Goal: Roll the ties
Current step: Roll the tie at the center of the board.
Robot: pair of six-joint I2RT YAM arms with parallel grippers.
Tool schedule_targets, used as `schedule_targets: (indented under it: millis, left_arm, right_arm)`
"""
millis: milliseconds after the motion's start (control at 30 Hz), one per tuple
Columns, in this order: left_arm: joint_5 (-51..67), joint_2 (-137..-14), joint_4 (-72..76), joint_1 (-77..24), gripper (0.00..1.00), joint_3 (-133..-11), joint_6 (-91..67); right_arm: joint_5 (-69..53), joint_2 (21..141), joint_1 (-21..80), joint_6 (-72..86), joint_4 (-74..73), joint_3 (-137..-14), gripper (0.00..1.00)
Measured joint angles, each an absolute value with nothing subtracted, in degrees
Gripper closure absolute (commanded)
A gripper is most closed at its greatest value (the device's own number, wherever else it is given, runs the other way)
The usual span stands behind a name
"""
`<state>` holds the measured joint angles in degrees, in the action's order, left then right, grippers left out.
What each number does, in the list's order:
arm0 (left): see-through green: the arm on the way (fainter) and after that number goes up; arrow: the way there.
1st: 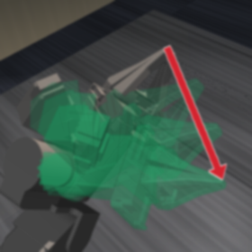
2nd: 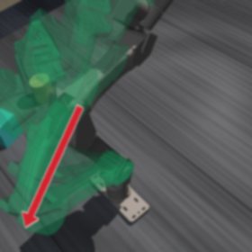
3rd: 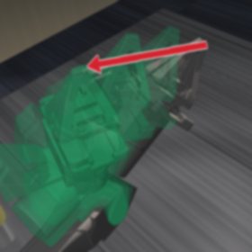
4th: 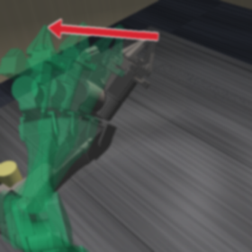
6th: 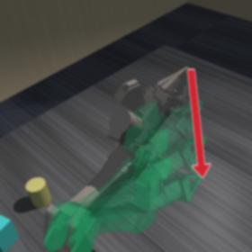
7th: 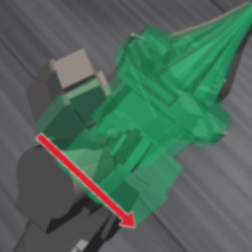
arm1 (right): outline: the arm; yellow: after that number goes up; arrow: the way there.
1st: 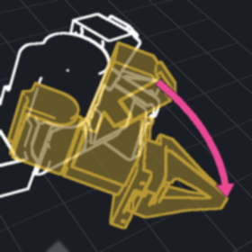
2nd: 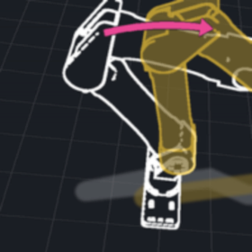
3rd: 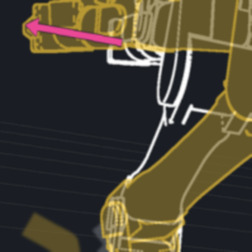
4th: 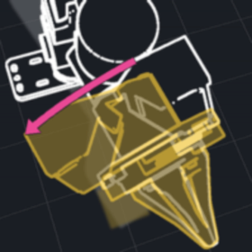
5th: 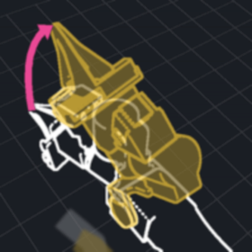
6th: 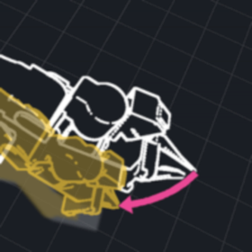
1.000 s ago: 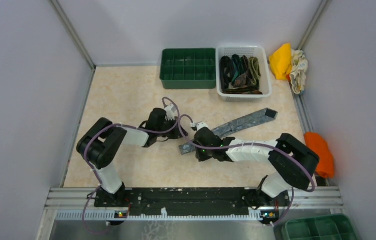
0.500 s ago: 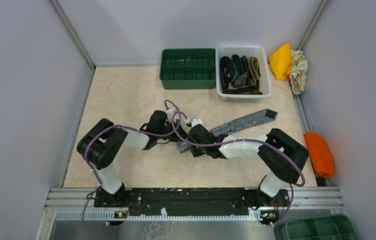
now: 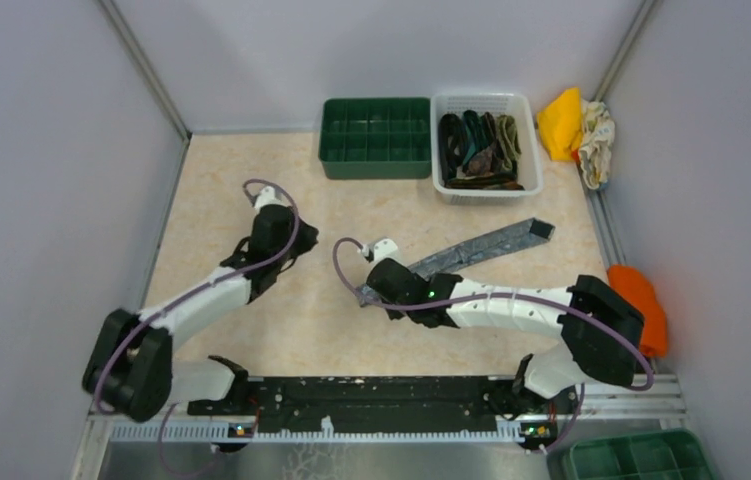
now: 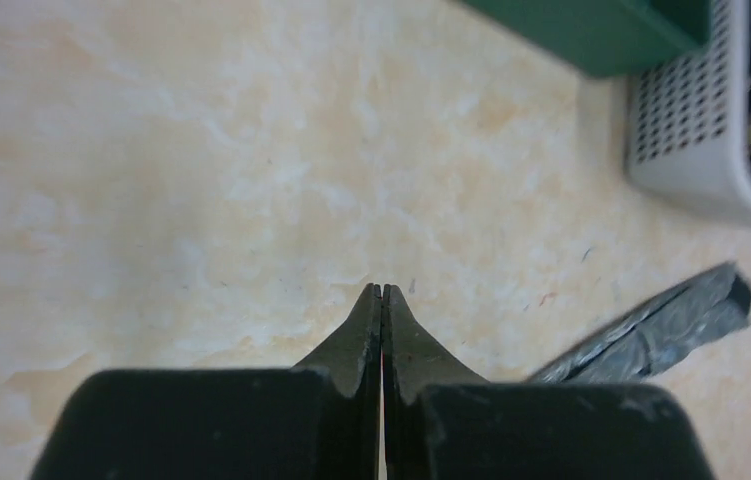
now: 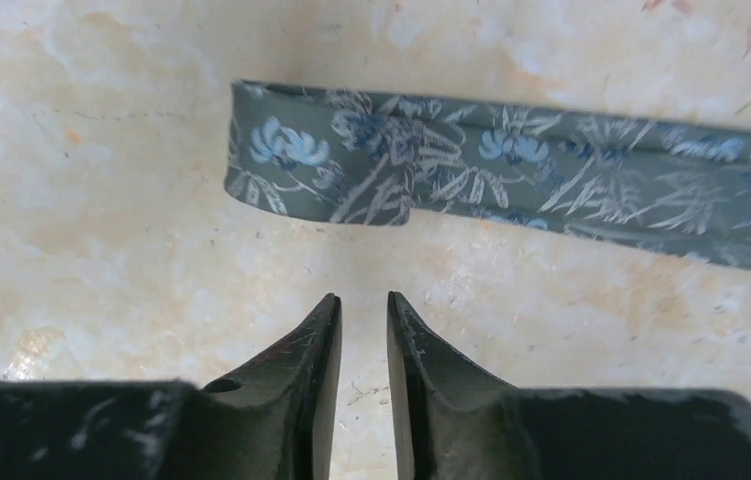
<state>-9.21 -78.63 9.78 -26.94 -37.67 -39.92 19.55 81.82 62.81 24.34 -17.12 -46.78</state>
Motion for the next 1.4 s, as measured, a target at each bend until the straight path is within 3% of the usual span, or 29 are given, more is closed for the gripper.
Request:
schedule_targets:
  millis: [167, 200, 267, 300, 433, 1067, 1200, 1400]
  left_arm:
    - [-21.7, -57.1, 2.1, -27.4, 1.00, -33.2, -44.8]
    - [-23.7, -53.4, 1.0, -27.4, 1.00, -32.0, -45.1]
    - [-27.7, -47.0, -0.9, -27.4, 1.00, -29.7, -45.2]
    - [-29.8, -44.1, -2.2, -27.4, 1.00, -28.8, -45.1]
    - [-35.2, -38.9, -5.7, -27.4, 1.00, -28.4, -43.9]
    - [-37.4, -41.9, -8.0, -27.4, 1.00, -28.3, -40.4]
    - [-37.1, -43.0, -7.3, -27.4, 1.00, -28.3, -40.0]
    - [-35.4, -45.4, -5.3, -27.4, 1.00, -27.8, -39.6]
  right_arm:
    - [24.8, 85.1, 66.8, 21.4, -21.6, -54.9, 0.52]
    - [25.8, 86.5, 67.5, 20.7, -22.2, -56.7, 0.44]
    - [27.3, 89.6, 68.7, 19.4, -22.7, -59.7, 0.41]
    - [28.0, 91.2, 69.2, 18.8, -22.9, -61.1, 0.32]
    - [29.4, 96.0, 70.4, 16.9, -23.8, -64.2, 0.21]
    - [31.7, 106.6, 67.9, 17.6, -24.8, -67.3, 0.20]
    - [31.4, 106.7, 65.9, 18.6, -24.5, -67.3, 0.24]
    - [31.4, 107.4, 63.3, 20.8, -23.1, -67.6, 0.39]
